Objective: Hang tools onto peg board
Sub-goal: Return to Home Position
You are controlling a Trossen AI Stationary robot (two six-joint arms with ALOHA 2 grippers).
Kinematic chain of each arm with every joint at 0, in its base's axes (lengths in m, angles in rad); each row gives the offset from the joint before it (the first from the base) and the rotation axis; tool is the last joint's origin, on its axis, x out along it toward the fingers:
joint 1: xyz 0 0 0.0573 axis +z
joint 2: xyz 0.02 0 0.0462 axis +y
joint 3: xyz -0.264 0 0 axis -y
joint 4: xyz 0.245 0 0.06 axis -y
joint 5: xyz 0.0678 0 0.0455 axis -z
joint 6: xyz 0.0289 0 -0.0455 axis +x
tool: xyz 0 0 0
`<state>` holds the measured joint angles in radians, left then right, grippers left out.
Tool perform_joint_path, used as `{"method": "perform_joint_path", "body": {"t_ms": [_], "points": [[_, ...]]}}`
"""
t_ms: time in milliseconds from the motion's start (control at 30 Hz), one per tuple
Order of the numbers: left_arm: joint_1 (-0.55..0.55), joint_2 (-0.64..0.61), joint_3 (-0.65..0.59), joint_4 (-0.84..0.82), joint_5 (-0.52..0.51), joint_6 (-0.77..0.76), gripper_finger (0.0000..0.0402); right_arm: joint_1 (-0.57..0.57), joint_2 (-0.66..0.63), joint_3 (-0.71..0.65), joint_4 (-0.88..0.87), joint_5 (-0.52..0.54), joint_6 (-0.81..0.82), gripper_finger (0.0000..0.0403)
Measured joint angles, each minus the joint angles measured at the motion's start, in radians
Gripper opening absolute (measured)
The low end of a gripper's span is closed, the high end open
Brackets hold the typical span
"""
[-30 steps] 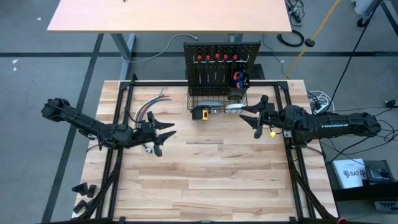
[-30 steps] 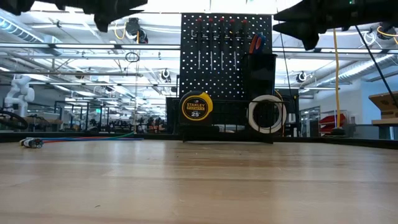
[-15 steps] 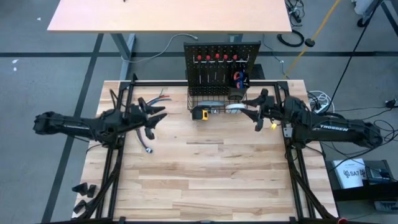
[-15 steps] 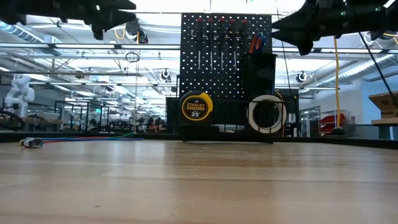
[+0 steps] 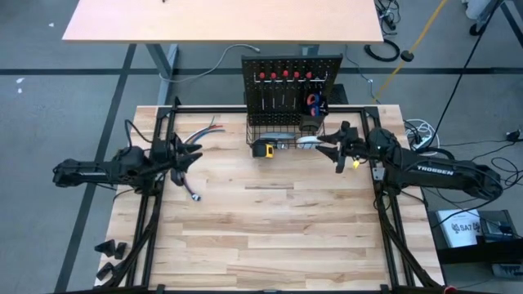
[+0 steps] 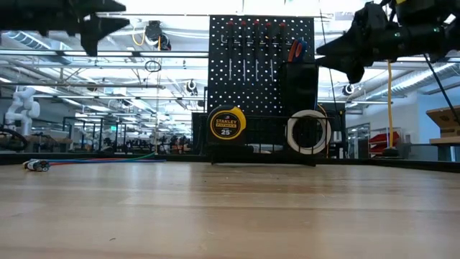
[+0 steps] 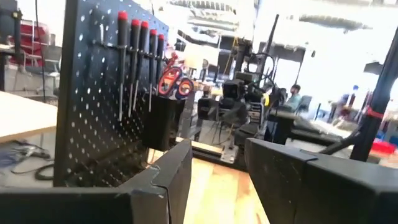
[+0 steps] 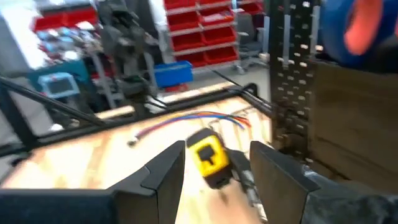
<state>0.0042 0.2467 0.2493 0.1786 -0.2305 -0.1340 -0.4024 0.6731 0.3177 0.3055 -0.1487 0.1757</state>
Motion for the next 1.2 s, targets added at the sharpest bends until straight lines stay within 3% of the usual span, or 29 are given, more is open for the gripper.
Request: {"method": "perform_joint_path", "body": {"t_ms": [267, 467, 733, 1000, 1200], "points": [[0.000, -0.040, -0.241, 0.320, 0.043, -0.045, 0.0155, 0.026, 0.000, -0.140, 0.231, -0.042, 0.074, 0.0171], [-0.001, -0.040, -0.242, 0.284, 0.046, -0.031, 0.0155, 0.026, 0.000, -0.225, 0.318, -0.036, 0.095, 0.0171], [-0.001, -0.040, -0.243, 0.194, 0.046, -0.010, 0.0155, 0.021, -0.007, -0.245, 0.310, -0.036, 0.068, 0.0171], [-0.001, -0.089, -0.243, 0.116, 0.071, -0.021, 0.0155, -0.025, -0.137, -0.245, 0.119, -0.019, 0.067, 0.0171], [-0.001, -0.137, -0.243, -0.016, 0.051, -0.041, 0.0155, -0.023, -0.250, -0.306, 0.074, 0.100, 0.091, 0.0171]]}}
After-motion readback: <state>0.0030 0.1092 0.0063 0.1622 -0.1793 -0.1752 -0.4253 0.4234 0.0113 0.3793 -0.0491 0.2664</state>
